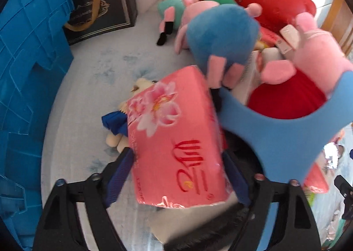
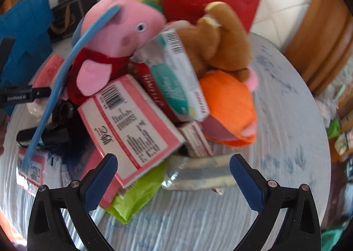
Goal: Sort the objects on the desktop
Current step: 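Grasp a pink tissue pack with the left tool while the right tool grasps another pink tissue pack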
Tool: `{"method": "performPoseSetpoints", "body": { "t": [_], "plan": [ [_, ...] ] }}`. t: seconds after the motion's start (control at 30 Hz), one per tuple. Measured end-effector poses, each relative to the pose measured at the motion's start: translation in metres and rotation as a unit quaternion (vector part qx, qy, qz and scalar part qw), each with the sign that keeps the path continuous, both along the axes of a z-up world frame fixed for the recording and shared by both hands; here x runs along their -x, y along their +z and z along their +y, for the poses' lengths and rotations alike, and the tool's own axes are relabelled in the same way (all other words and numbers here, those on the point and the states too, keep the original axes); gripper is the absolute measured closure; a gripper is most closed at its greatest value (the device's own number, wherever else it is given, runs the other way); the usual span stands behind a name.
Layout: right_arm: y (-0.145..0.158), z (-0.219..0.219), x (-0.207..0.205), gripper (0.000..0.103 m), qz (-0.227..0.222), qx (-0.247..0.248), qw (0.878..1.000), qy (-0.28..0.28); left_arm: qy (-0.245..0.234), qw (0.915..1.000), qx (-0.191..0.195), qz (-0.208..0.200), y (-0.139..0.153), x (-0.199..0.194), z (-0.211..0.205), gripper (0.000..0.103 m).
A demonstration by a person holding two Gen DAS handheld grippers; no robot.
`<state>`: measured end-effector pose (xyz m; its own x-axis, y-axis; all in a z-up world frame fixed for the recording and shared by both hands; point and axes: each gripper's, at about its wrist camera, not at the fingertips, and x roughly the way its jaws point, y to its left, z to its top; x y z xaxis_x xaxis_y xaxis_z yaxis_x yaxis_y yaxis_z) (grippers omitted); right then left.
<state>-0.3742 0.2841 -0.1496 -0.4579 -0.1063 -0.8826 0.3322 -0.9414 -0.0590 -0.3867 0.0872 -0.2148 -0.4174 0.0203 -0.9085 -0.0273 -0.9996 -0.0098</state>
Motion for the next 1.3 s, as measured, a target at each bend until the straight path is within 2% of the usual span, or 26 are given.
{"method": "performPoseSetpoints", "body": {
  "t": [0.2,0.4,0.5,0.6,0.77,0.83,1.03,1.3],
  "plan": [
    [-0.018,-0.024,0.024,0.0,-0.012,0.015,0.997,0.071,0.003,0.9995,0.03,0.003,-0.009,-0.01,-0.012,0.018],
    [-0.027,-0.036,0.043,0.0,-0.037,0.058,0.991,0.119,0.021,0.9995,0.022,-0.002,-0.014,-0.005,-0.02,0.018],
    [-0.033,-0.043,0.04,0.0,-0.055,0.051,0.989,0.129,0.042,0.999,0.002,-0.016,-0.014,-0.01,-0.03,0.018],
    [-0.046,-0.049,0.032,0.0,-0.048,0.003,0.992,0.12,0.061,0.9977,-0.021,-0.02,-0.016,-0.02,-0.043,0.019],
    [-0.05,-0.04,0.037,0.0,-0.057,0.037,0.995,0.078,0.054,0.9981,-0.025,-0.014,-0.013,-0.023,-0.041,0.024],
    [-0.05,-0.04,0.037,0.0,-0.057,0.037,0.995,0.077,0.053,0.9982,-0.023,-0.011,-0.014,-0.025,-0.04,0.025],
    [-0.048,-0.041,0.03,0.004,-0.05,0.029,0.996,0.069,0.062,0.9974,-0.036,0.001,-0.006,-0.039,-0.045,0.039],
    [-0.018,-0.023,0.009,0.004,-0.019,0.049,0.997,0.051,0.069,0.9964,-0.033,0.038,0.022,-0.077,-0.055,0.043]
  ]
}}
